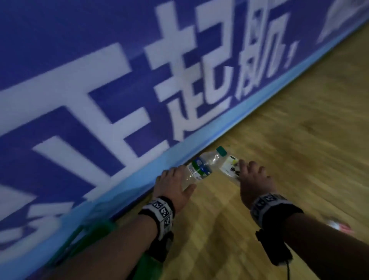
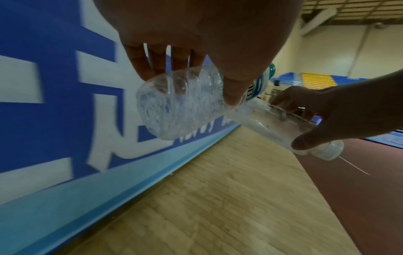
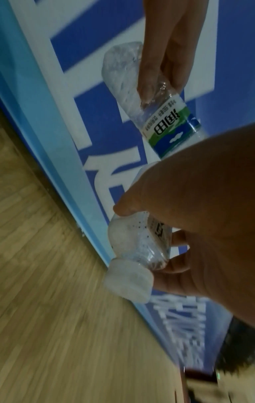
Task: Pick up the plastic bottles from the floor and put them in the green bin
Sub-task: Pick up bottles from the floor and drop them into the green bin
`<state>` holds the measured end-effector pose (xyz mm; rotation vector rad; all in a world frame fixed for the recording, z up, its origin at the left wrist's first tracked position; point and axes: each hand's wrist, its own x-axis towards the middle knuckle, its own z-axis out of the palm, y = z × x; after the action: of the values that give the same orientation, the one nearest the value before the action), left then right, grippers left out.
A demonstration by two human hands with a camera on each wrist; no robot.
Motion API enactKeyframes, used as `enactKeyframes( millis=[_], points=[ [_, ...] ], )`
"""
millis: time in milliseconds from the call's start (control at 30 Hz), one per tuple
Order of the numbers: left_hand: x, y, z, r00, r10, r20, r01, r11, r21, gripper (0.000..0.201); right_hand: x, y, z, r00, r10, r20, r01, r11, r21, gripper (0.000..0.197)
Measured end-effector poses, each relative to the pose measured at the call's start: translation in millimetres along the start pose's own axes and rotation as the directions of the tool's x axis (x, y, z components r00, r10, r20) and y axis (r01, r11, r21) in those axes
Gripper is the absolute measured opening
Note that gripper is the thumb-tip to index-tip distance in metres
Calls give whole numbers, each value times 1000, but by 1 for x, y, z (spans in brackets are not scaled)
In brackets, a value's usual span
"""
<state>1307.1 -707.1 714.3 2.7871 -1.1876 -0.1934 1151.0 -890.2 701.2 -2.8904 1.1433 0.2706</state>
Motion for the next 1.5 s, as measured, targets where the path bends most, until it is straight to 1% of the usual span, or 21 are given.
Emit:
enactKeyframes(
  millis=[100,167,233,300,333,400,467,533,567,600,700,767,867,934,1034,1134,1200,1267,1334,1434,1500],
  points=[
    [-53,-101,-8,986,-157,51,156,987,27,70,-10,-76,13,993,-116,21,117,991,-63,67],
    [-97,-171,-5,953,-290,91,284,956,78,72,-20,-131,25,981,-183,68,190,976,-106,65],
    [-145,-235,4,897,-424,127,415,905,93,74,-31,-187,40,958,-253,135,272,951,-145,66],
    [-189,-284,15,841,-510,178,498,860,111,74,-42,-233,51,934,-300,192,331,931,-154,68],
    [-214,-310,21,803,-555,218,544,831,113,74,-49,-263,57,917,-330,224,367,917,-153,66],
    [-251,-351,31,732,-620,282,616,780,112,79,-61,-315,67,884,-386,264,433,889,-148,66],
    [-274,-380,39,667,-667,331,674,730,113,88,-72,-359,71,851,-425,309,483,864,-143,72],
    [-292,-404,45,607,-705,367,722,682,116,92,-85,-406,78,808,-469,357,543,828,-140,77],
    [-300,-415,49,595,-707,381,732,673,106,89,-93,-429,82,784,-494,376,577,804,-146,79],
    [-304,-421,50,599,-702,386,732,675,91,84,-98,-446,85,759,-519,392,608,781,-144,82],
    [-314,-438,51,638,-664,389,712,702,31,73,-115,-496,93,669,-599,440,699,709,-98,88],
    [-315,-445,46,662,-650,374,696,718,17,70,-124,-521,91,650,-634,419,722,687,-82,85],
    [-308,-451,37,704,-625,338,665,747,-4,65,-129,-535,88,640,-657,399,734,676,-65,85],
    [-295,-449,33,733,-598,324,635,772,-14,64,-127,-526,84,650,-663,372,730,681,-63,86],
    [-265,-429,31,787,-522,329,558,830,-19,65,-112,-490,76,715,-594,368,654,755,-50,86],
    [-223,-387,27,837,-418,353,445,895,3,65,-94,-426,65,805,-457,379,516,854,-65,82],
    [-189,-347,25,868,-322,378,341,940,19,62,-86,-367,55,861,-368,352,419,905,-80,75],
    [-153,-294,20,898,-200,392,207,978,23,61,-83,-297,48,908,-244,341,284,956,-73,68],
    [-118,-230,15,915,-62,398,54,998,30,63,-85,-221,41,937,-102,335,134,988,-73,70],
    [-76,-131,13,906,96,413,-133,989,60,60,-99,-111,38,934,71,350,-53,997,-60,75],
    [-51,-55,18,892,210,399,-251,967,52,58,-114,-34,44,915,182,359,-174,983,-57,77]
  ],
)
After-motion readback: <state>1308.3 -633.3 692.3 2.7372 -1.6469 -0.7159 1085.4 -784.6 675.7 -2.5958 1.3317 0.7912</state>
